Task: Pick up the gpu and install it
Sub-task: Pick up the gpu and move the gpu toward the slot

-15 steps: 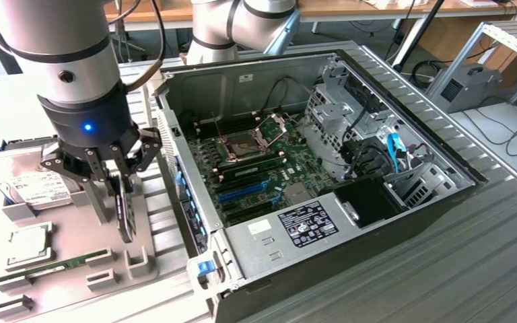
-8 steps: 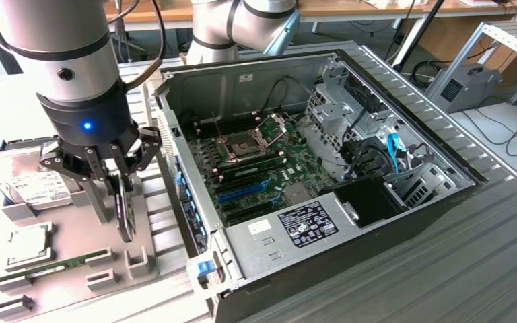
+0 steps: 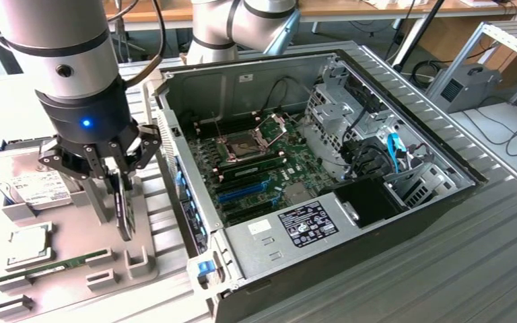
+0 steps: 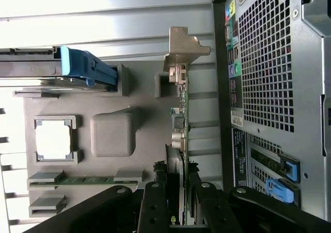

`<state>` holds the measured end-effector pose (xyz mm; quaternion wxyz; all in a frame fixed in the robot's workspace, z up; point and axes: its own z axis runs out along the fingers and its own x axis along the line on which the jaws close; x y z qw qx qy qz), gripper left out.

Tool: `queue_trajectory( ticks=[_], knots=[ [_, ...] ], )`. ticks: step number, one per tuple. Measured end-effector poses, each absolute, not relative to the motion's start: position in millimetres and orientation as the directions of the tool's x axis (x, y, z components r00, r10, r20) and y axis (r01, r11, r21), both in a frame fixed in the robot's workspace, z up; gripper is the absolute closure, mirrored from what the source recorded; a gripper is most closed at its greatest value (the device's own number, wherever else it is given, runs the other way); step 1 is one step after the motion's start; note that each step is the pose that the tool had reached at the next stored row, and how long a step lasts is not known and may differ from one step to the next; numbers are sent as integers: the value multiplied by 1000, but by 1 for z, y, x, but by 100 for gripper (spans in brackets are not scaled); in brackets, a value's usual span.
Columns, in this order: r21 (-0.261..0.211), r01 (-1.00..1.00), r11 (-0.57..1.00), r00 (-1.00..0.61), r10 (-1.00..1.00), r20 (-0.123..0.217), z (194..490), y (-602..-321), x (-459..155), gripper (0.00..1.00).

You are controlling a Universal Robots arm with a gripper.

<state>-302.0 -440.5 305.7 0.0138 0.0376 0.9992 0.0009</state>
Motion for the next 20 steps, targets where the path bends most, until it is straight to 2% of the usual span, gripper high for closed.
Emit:
queue_trajectory(
  ticks=[20],
  knots=[
    [3,75,997,-997,75,-28,313,-440,-302,74]
  ],
)
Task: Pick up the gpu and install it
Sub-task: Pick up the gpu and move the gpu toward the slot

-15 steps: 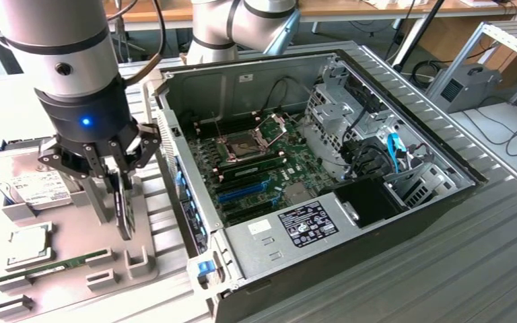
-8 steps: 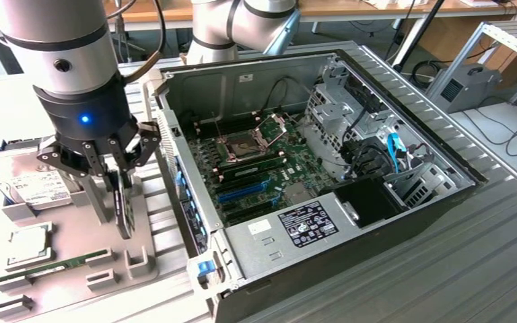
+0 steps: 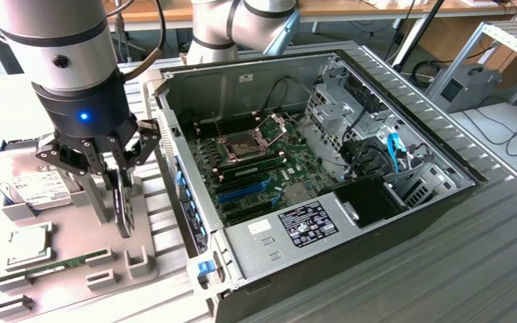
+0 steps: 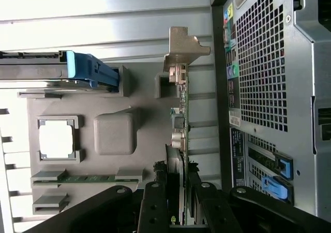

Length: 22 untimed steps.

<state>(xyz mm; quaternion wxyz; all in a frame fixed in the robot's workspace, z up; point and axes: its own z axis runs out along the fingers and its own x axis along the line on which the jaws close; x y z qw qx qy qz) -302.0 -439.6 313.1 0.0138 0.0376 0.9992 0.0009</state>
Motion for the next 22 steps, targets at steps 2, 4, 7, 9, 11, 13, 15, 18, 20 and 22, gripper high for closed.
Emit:
queue_trajectory(
  ticks=[2,4,7,9,11,13,15,18,20,22],
  knots=[
    [3,75,997,-997,75,-28,314,-440,-302,74],
    [3,75,997,-997,75,-28,315,-440,-302,74],
    [3,75,997,-997,75,-28,316,-440,-302,74],
    [3,75,997,-997,75,-28,317,-439,-302,74],
    [3,75,997,-997,75,-28,318,-439,-302,74],
    [3,75,997,-997,75,-28,320,-439,-302,74],
    [3,75,997,-997,75,-28,320,-439,-302,74],
    [3,75,997,-997,75,-28,321,-439,-302,74],
    [3,75,997,-997,75,-28,322,-439,-302,74],
    [3,75,997,-997,75,-28,322,-439,-302,74]
  ],
)
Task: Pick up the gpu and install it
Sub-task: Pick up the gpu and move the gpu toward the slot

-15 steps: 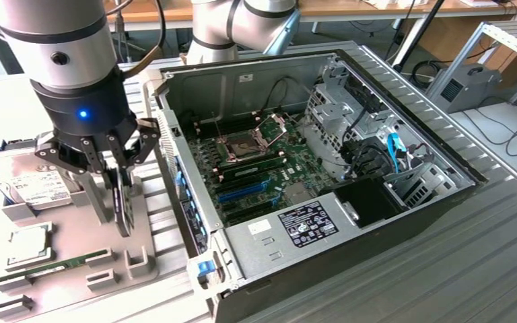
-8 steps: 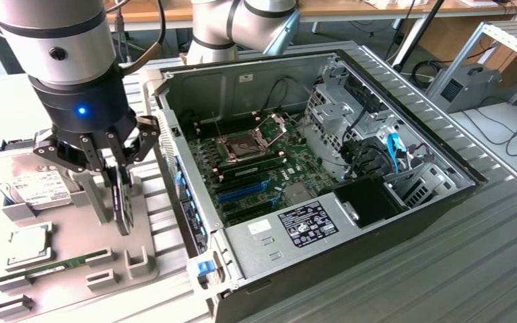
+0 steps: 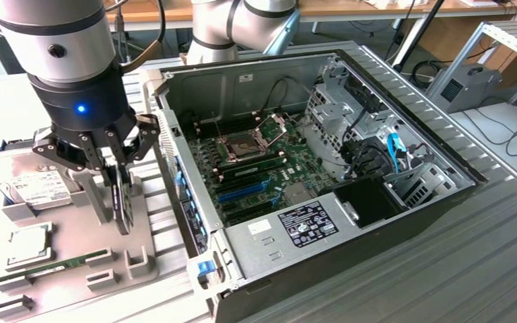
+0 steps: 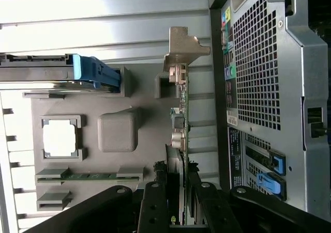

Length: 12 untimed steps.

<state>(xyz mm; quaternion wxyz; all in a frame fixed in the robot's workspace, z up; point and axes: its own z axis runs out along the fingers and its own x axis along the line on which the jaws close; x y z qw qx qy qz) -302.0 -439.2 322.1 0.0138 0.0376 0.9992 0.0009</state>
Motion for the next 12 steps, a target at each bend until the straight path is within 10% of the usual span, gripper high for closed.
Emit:
queue_trajectory(
  ticks=[12],
  knots=[
    [3,75,997,-997,75,-28,326,-439,-302,74]
  ],
)
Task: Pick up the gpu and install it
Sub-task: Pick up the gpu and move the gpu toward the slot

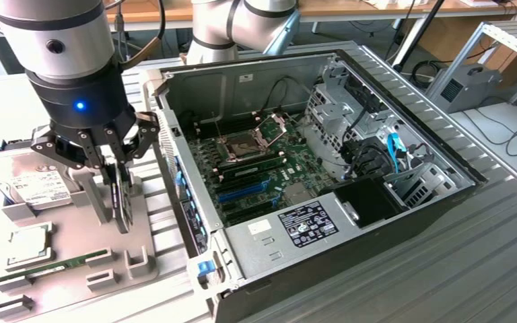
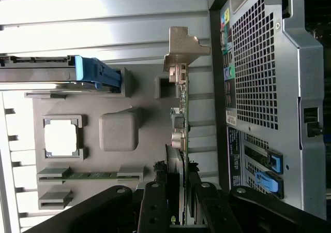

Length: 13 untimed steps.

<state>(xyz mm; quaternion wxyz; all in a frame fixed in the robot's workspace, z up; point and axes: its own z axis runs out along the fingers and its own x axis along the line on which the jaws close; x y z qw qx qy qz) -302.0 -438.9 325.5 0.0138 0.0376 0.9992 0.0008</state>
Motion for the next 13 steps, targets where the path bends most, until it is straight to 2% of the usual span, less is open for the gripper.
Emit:
queue_trajectory(
  ticks=[13],
  knots=[
    [3,75,997,-997,75,-28,332,-439,-302,74]
  ],
)
